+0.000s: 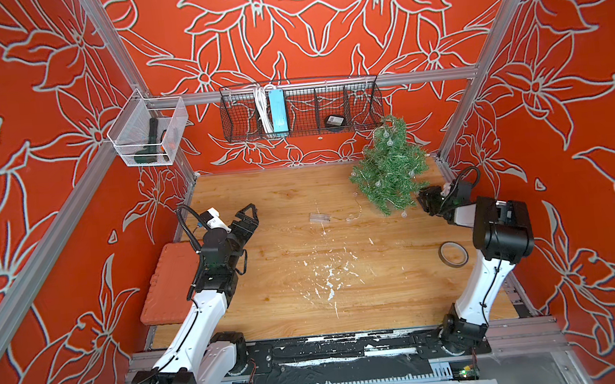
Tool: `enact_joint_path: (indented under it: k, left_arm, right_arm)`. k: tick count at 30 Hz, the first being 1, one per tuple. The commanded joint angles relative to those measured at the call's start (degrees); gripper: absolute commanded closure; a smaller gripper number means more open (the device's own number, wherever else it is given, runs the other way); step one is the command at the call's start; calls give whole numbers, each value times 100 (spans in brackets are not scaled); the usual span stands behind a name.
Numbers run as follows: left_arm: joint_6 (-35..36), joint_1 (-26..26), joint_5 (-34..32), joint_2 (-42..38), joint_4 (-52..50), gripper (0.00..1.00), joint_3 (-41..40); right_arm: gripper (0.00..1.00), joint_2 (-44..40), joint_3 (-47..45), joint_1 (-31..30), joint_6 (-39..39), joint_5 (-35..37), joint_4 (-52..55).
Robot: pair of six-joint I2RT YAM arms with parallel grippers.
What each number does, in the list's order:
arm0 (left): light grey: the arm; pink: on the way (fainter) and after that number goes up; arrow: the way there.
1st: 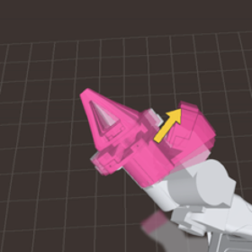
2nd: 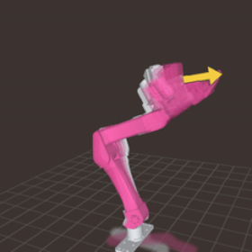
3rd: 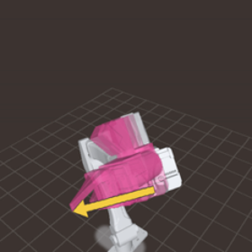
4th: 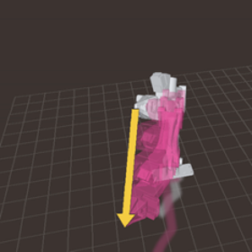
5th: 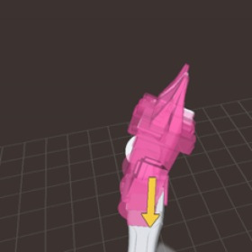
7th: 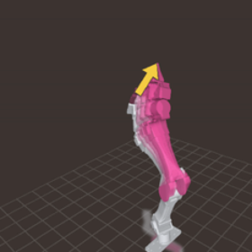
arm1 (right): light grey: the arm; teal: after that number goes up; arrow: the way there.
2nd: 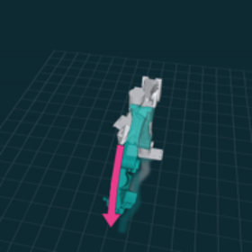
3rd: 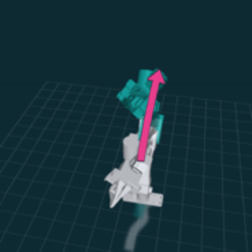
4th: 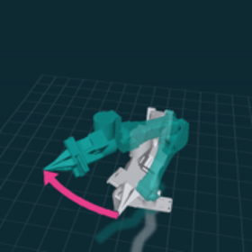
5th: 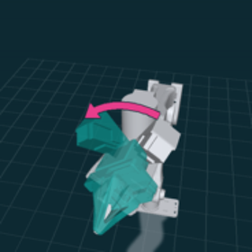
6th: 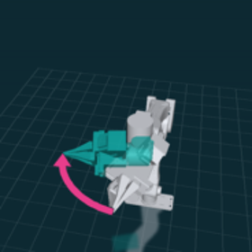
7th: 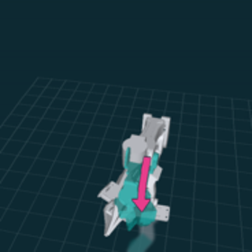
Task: Remove string lights from the small christmas tree
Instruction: Move the christmas tree to the center of the board.
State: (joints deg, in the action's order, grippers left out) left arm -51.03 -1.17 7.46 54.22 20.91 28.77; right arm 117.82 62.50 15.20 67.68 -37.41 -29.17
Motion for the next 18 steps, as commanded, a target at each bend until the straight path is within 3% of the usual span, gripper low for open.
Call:
enact_joint_path:
  k: [1, 9, 18]
  left_arm:
    - [236, -40, 236, -122, -433, 12, 195]
    - [403, -56, 419, -135, -579, 14, 260]
    - [474, -65, 580, -131, -436, 14, 280]
  right_arm:
    - [56, 407, 561, -228, 366, -93, 28]
    - [59, 1204, 1493, -723, 989, -199, -152]
    - [61, 1282, 1056, -1091, 1261, -476, -761]
